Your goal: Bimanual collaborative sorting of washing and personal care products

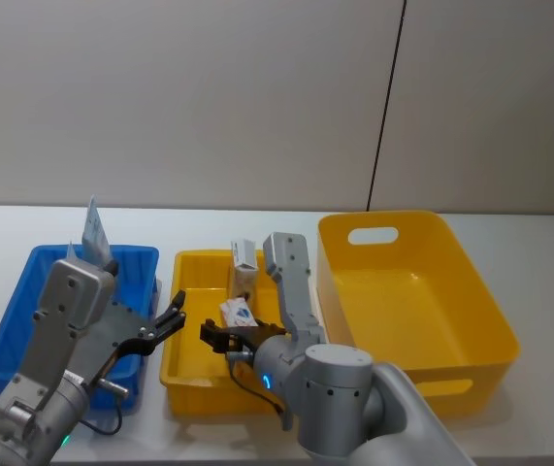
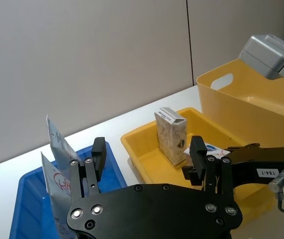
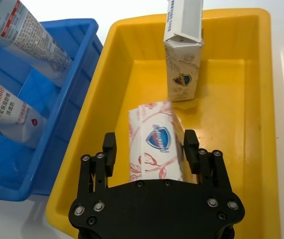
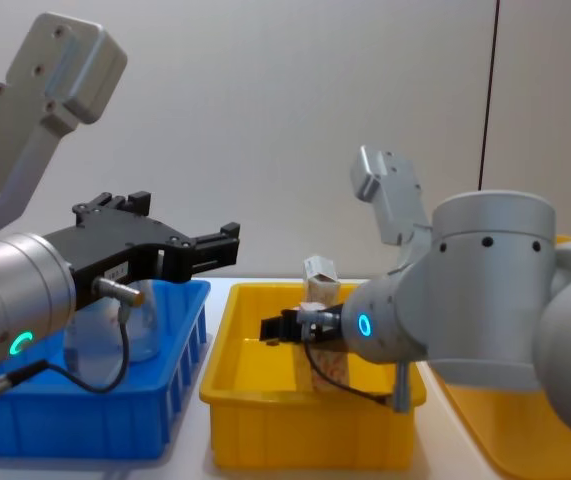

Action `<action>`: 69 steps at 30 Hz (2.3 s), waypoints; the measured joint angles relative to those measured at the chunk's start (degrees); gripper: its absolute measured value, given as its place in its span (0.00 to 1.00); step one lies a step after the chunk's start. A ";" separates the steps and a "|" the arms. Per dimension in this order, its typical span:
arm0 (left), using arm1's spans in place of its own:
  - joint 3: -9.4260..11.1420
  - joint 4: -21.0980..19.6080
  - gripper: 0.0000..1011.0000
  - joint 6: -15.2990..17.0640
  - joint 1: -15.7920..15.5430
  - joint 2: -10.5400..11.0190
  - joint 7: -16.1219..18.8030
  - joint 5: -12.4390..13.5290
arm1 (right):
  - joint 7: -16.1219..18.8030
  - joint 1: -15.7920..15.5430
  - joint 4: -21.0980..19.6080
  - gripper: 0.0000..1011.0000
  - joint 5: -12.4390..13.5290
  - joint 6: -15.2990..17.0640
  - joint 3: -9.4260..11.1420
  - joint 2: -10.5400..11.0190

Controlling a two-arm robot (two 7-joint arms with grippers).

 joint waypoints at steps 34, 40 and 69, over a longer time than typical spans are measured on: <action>0.01 0.00 0.99 0.00 0.00 0.00 0.00 0.00 | -3.36 -2.71 -9.31 0.37 -5.28 -0.31 -1.45 0.03; 0.00 0.00 0.99 0.00 0.00 0.00 0.00 0.00 | -3.37 -4.07 -13.08 0.37 -6.76 -1.55 -2.44 1.08; 0.00 0.00 0.99 0.00 0.00 0.00 0.00 0.00 | -2.67 -10.18 -31.23 0.37 -13.45 -6.83 -1.64 10.53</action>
